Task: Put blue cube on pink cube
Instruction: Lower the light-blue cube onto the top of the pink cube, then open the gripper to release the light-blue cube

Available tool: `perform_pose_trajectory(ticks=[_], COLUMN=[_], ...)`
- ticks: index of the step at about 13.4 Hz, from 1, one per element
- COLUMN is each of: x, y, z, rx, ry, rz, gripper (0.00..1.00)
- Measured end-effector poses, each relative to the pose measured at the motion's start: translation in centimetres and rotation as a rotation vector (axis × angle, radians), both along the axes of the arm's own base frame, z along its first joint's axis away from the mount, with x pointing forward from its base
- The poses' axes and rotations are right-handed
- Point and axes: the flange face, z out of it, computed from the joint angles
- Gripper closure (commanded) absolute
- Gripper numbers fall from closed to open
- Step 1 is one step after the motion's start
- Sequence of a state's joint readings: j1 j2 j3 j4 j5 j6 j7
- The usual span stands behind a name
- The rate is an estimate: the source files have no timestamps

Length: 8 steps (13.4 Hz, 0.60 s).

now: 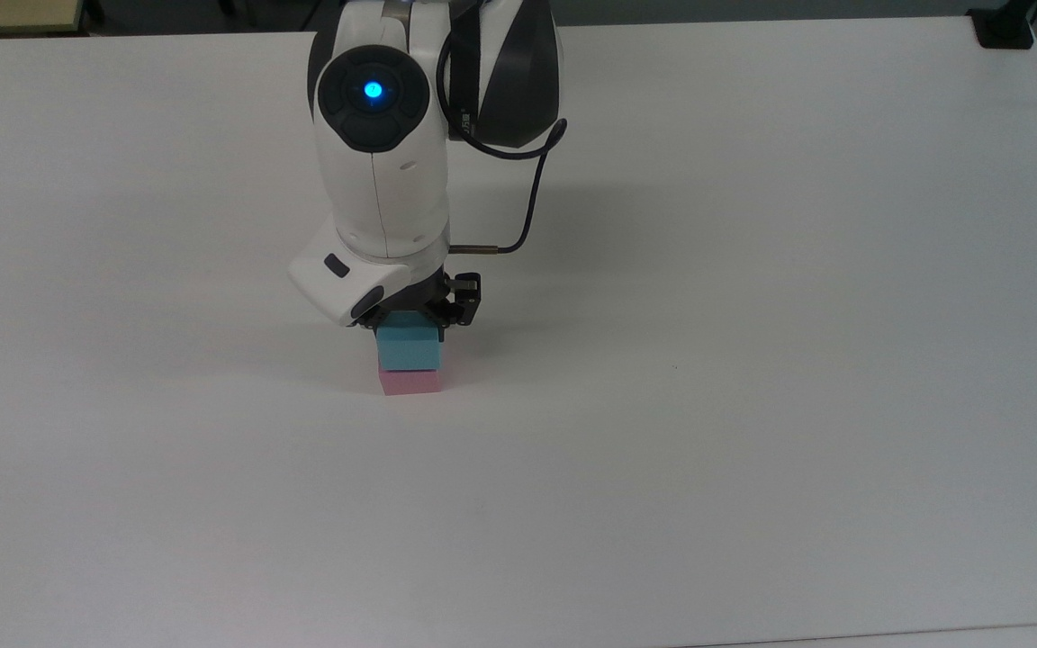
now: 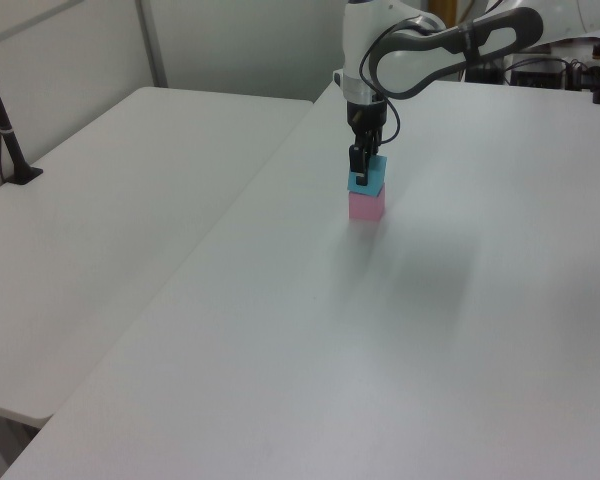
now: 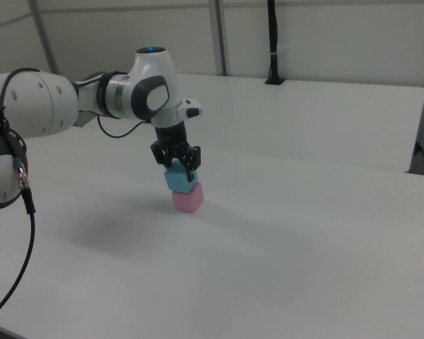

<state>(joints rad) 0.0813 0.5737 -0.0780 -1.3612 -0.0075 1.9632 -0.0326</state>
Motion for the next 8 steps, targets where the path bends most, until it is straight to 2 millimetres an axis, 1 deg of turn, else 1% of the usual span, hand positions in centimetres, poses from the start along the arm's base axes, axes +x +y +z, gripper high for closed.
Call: perform_pose_trajectory(ticks=[1, 2, 3, 4, 5, 7, 8], x=[0.02, 0.05, 0.07, 0.07, 0.07, 0.08, 0.08], y=[-0.01, -0.01, -0.03, -0.07, -0.11, -0.25, -0.30], z=[-0.08, -0.10, -0.07, -0.06, -0.07, -0.09, -0.09], rx=[0.000, 0.000, 0.000, 0.000, 0.000, -0.001, -0.001], ry=[0.001, 0.001, 0.000, 0.000, 0.000, 0.000, 0.000], rz=[0.000, 0.000, -0.001, -0.001, -0.002, -0.003, -0.004], gripper=[0.60, 0.38, 0.30, 0.24, 0.23, 0.13, 0.12])
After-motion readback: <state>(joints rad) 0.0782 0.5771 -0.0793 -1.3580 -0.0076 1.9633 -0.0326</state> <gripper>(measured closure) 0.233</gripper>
